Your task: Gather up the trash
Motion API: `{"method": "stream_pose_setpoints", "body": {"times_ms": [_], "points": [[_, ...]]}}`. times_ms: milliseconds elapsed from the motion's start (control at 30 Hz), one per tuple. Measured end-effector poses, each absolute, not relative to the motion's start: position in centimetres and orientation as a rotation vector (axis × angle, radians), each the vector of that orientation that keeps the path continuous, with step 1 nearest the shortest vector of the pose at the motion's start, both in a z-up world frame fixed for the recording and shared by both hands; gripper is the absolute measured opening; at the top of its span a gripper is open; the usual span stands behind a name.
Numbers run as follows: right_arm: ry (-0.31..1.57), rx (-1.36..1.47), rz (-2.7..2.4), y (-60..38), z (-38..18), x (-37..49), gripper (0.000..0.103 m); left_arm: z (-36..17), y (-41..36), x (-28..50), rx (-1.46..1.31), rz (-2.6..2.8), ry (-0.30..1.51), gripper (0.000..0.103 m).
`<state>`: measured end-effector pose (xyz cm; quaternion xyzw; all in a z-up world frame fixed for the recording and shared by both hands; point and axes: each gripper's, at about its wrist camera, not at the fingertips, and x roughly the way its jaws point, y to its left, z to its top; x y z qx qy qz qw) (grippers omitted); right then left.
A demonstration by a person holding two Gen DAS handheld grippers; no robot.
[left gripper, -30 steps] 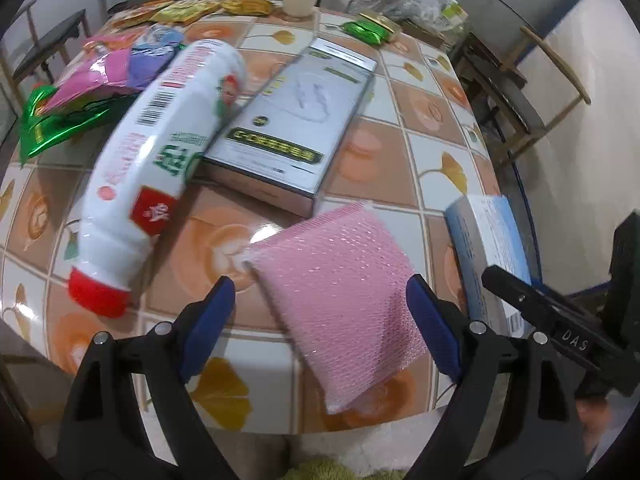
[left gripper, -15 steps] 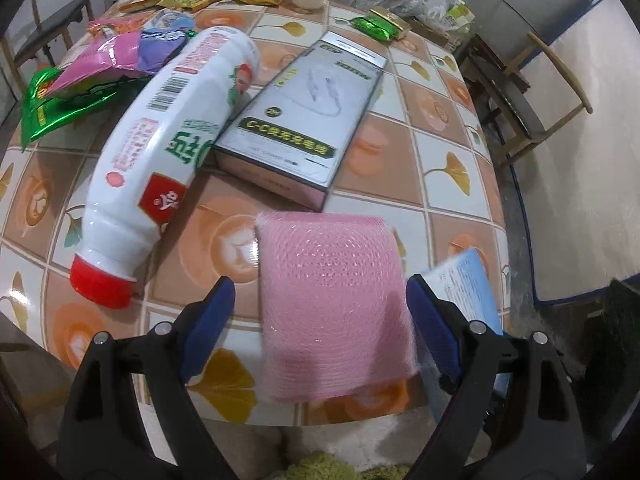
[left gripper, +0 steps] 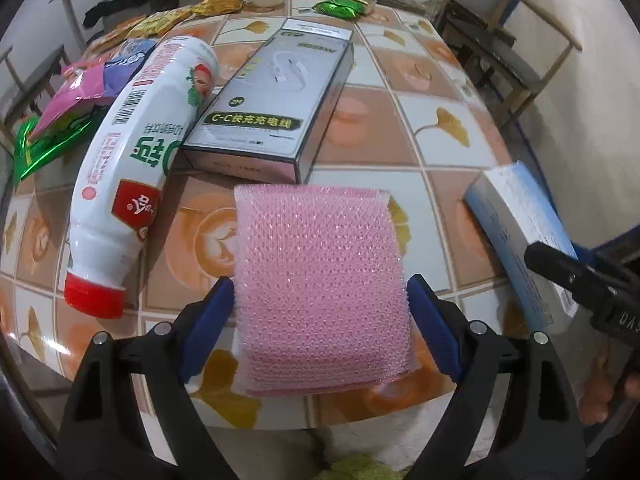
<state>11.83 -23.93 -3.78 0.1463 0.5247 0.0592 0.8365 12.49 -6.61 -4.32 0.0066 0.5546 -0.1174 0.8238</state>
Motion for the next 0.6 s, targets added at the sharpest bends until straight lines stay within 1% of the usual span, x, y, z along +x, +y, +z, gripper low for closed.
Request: {"method": "stream_pose_setpoints", "body": {"times_ms": [33,100,200,600], "points": [[1.122,0.306,0.128,-23.7,-4.0,11.9,0.076,-4.4,-6.6,12.5,0.016,-0.253,1.179,0.083],[1.135,0.296,0.136,-23.4,-4.2,12.2,0.083,-4.6,-6.5,12.6,0.017,-0.254,1.181,0.083],[1.137,0.268,0.134,-23.1,-4.1,12.6,0.086,-4.8,-6.6,12.8,0.021,-0.253,1.182,0.083],[1.161,0.203,0.119,-22.4,-4.4,13.8,0.086,-5.2,-7.0,13.1,0.078,-0.266,1.149,0.083]]}}
